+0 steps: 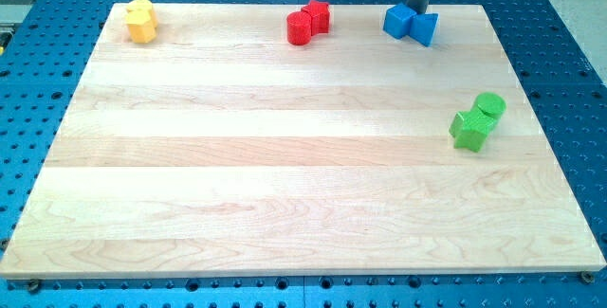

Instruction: Move the cube downwards

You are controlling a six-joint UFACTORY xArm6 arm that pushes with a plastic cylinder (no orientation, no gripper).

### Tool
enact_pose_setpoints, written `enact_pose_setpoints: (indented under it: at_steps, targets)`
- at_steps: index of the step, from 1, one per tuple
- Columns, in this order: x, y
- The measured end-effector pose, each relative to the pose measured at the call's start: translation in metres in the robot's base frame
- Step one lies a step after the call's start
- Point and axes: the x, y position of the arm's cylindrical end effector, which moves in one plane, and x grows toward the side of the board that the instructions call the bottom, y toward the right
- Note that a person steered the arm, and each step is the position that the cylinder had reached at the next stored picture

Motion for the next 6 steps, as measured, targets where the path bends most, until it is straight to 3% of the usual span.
enact_pose_setpoints:
  at_steps: [1, 3, 4, 6]
  targets:
    - [0.018, -0.012]
    - [0.133, -0.150]
    - [0.107, -0.133]
    - [0.090, -0.204]
